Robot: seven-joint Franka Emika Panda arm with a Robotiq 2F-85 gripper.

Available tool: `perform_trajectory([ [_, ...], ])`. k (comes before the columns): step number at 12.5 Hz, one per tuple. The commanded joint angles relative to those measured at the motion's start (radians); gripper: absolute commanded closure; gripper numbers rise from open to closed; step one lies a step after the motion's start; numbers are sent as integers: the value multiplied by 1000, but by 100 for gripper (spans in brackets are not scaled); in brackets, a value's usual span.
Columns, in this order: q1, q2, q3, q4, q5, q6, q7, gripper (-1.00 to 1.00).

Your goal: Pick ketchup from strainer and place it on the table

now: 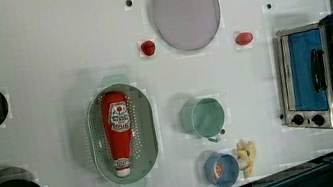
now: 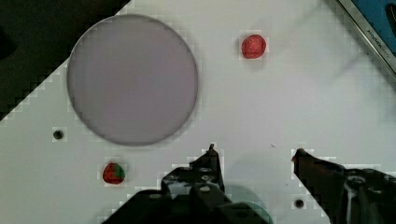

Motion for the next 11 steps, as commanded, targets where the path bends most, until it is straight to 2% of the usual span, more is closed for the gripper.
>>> perform_trajectory([
  [1, -88, -210, 61, -70, 9, -175, -15, -58],
  [3, -79, -201, 83, -70, 21, -158, -16, -100],
  [7, -36, -137, 217, -70, 22, -73, -16, -100],
  [11, 5, -53, 421, -71, 19, -29, -11, -100],
])
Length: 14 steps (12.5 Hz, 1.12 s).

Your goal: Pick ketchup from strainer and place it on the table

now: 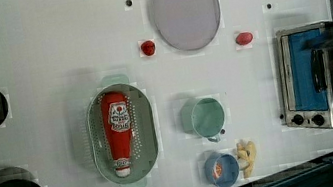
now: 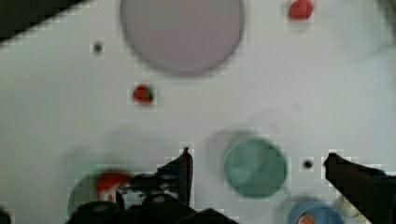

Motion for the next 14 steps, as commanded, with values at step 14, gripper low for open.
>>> perform_trajectory([
  [14, 151, 453, 337, -262, -271, 595, 208, -100],
])
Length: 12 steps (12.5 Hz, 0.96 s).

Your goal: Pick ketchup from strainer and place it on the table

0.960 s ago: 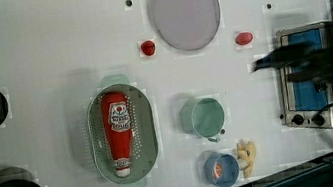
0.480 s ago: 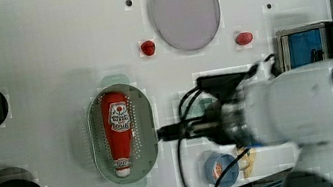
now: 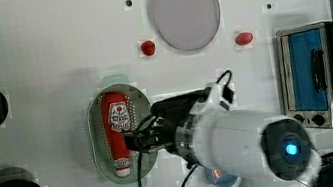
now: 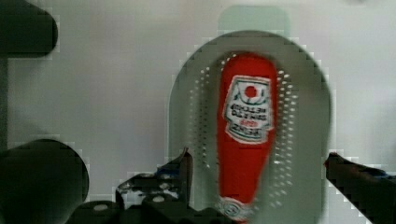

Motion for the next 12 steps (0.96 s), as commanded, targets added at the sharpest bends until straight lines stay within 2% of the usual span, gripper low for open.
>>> perform_trajectory([
  [1, -14, 133, -27, -39, -79, 100, 111, -100],
  [6, -8, 304, -50, -32, -250, 224, 194, -100],
  [10, 7, 396, -70, -7, -324, 274, 266, -100],
  [11, 13, 407, -77, 2, -339, 274, 266, -91],
  [12, 17, 410, -81, 7, -343, 274, 266, -68],
])
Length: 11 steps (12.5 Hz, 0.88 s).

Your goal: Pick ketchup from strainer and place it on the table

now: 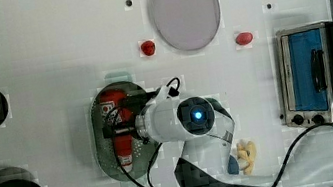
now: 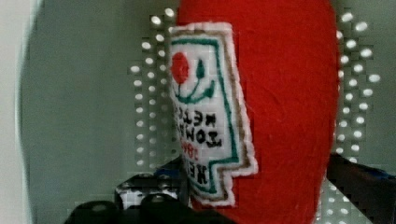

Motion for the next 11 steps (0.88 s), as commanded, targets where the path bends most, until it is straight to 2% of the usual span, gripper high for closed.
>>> perform_trajectory([
  [1, 27, -21, 4, 32, -11, 19, 76, -43],
  [2, 26, -25, 4, 32, -11, 19, 76, -21],
  [4, 22, -51, 6, 26, -11, 0, 76, -21],
  [7, -6, -160, 53, 10, 17, -64, 76, -21],
  [11, -62, -347, 130, 26, 247, -151, 75, -21],
])
